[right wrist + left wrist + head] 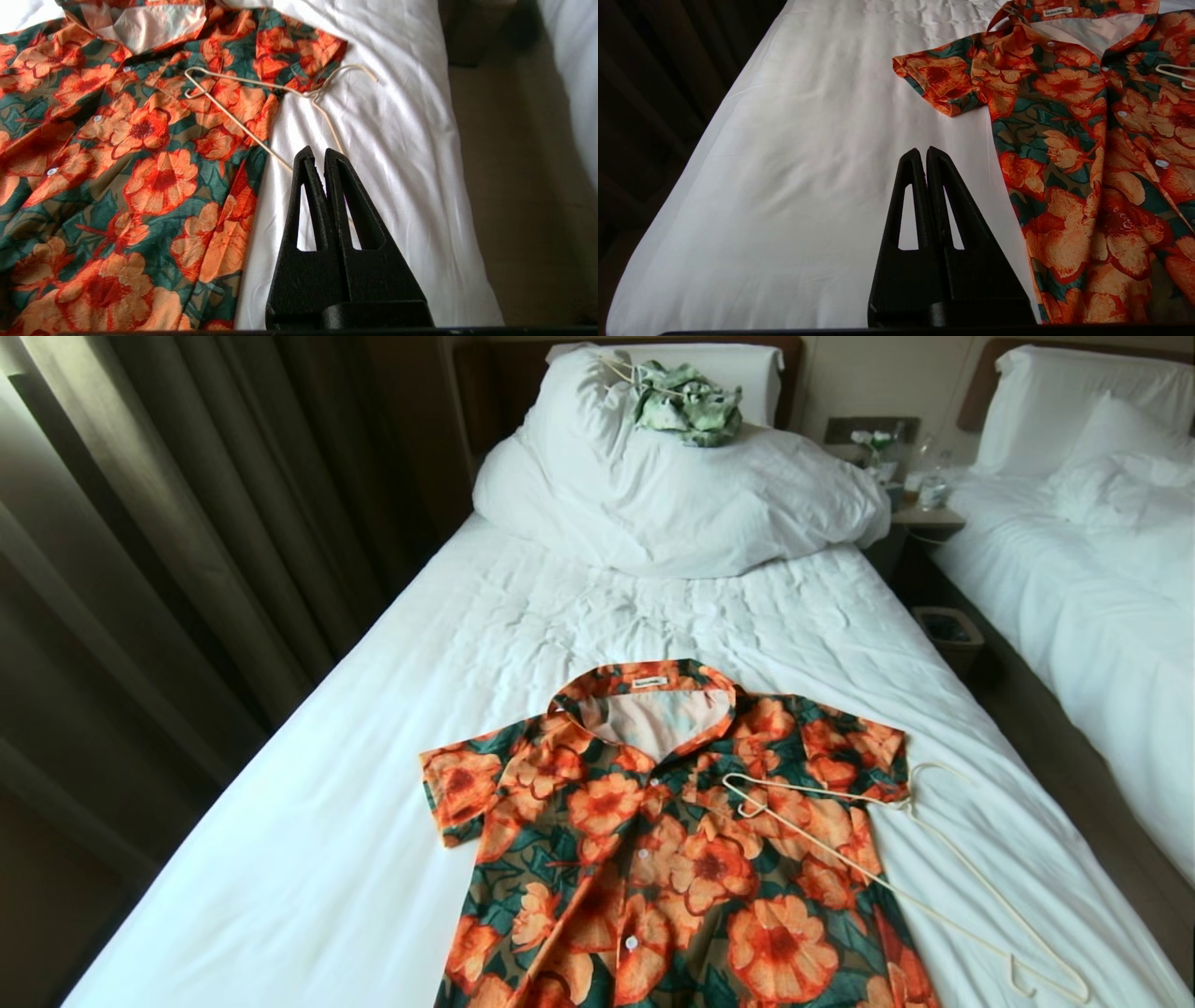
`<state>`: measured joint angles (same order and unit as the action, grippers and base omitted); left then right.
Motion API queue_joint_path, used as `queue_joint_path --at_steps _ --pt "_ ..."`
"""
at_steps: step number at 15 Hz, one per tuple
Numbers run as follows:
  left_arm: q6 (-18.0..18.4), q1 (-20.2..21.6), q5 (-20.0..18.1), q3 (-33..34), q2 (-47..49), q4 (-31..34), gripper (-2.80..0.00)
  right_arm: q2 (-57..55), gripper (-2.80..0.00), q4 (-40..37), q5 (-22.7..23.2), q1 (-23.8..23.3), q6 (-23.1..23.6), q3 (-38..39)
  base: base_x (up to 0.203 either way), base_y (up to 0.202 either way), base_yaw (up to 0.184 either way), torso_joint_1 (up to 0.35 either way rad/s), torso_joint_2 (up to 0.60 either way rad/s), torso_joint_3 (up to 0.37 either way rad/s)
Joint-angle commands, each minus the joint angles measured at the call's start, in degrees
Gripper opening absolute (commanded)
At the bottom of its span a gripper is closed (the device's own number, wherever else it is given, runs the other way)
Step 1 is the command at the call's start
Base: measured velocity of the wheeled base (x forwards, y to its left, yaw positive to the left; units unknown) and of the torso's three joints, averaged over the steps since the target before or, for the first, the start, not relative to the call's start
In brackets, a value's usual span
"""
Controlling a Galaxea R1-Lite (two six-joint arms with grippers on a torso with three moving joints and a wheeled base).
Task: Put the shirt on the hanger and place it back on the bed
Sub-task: Lift the shirt and hanger
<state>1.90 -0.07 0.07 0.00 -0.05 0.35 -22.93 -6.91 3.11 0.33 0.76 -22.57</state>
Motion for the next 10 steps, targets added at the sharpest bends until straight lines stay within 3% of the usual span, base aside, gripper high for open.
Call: queue_joint_path --at_steps 1,7,9,10 --pt "0.03 -0.01 0.01 0.00 -0.04 0.00 -2.80 -19.81 -2.80 0.03 1.17 0.10 -2.85 -3.04 0.000 0.000 0.000 0.000 0.00 0.000" --pt "0.03 -0.01 0.01 0.00 -0.04 0.00 -2.80 -60.42 -2.80 1.83 11.66 -2.87 -14.55 -14.07 0.000 0.000 0.000 0.000 0.00 0.000" --pt "0.03 0.07 0.01 0.00 -0.04 0.00 -2.80 -68.90 -2.80 2.07 14.73 -4.26 -13.44 -17.78 0.000 0.000 0.000 0.000 0.00 0.000" --pt "0.03 -0.01 0.01 0.00 -0.04 0.00 -2.80 -73.13 -2.80 1.95 16.74 -5.54 -10.15 -19.62 0.000 0.000 0.000 0.000 0.00 0.000"
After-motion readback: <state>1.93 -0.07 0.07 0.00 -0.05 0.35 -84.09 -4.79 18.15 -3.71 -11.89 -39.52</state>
